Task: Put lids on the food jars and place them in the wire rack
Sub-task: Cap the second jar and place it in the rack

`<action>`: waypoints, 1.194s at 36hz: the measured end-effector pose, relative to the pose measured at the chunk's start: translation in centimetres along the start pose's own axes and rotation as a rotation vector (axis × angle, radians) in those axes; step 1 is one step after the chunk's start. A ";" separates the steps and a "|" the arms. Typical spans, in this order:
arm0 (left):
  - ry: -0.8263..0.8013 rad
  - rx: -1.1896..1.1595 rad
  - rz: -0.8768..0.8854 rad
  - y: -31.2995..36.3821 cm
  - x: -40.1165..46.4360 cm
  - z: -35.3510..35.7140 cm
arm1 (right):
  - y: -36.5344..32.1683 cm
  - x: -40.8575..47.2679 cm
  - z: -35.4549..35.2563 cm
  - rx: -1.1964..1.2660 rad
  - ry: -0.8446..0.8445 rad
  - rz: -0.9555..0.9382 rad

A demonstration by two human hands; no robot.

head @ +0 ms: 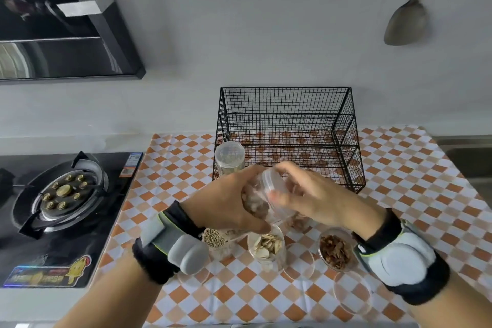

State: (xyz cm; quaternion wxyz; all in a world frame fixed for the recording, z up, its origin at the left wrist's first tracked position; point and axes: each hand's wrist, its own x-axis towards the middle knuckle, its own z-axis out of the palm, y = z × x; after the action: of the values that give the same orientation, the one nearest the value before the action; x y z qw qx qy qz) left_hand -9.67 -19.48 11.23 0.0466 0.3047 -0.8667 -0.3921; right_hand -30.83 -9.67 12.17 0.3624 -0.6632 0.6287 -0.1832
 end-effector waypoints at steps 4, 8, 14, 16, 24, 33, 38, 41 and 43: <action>0.030 0.123 -0.007 0.3 0.3 0.6 | 0.2 -0.1 0.6 -0.134 0.115 0.068; 0.016 0.036 0.005 0.2 0.4 0.6 | 0.3 -1.0 -0.3 -0.053 -0.045 -0.004; 0.064 0.131 0.015 1.1 0.3 1.3 | 0.2 -0.9 0.8 -0.079 0.140 -0.052; 0.100 0.181 0.022 1.4 0.3 1.9 | 0.1 -0.8 1.2 -0.058 0.191 -0.036; 0.171 0.099 0.070 1.5 0.6 2.5 | 0.6 -1.2 2.5 -0.140 0.213 -0.035; 0.274 0.127 0.079 1.4 0.7 3.8 | 0.5 -0.6 3.4 -0.269 0.450 -0.020; 0.333 0.126 0.082 1.1 0.6 4.8 | 0.1 -0.9 3.5 -0.201 0.448 0.010; 0.358 0.067 0.065 1.1 0.8 5.0 | 0.2 -0.4 2.9 -0.232 0.452 0.041; 0.344 -0.014 0.049 1.0 0.9 5.0 | 0.2 -0.1 2.4 -0.210 0.448 0.056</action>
State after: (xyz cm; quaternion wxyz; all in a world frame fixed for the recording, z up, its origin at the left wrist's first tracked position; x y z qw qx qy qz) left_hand -12.48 -16.22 8.43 0.2060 0.3461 -0.8502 -0.3390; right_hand -29.27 -9.01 10.43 0.1482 -0.6223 0.7271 -0.2493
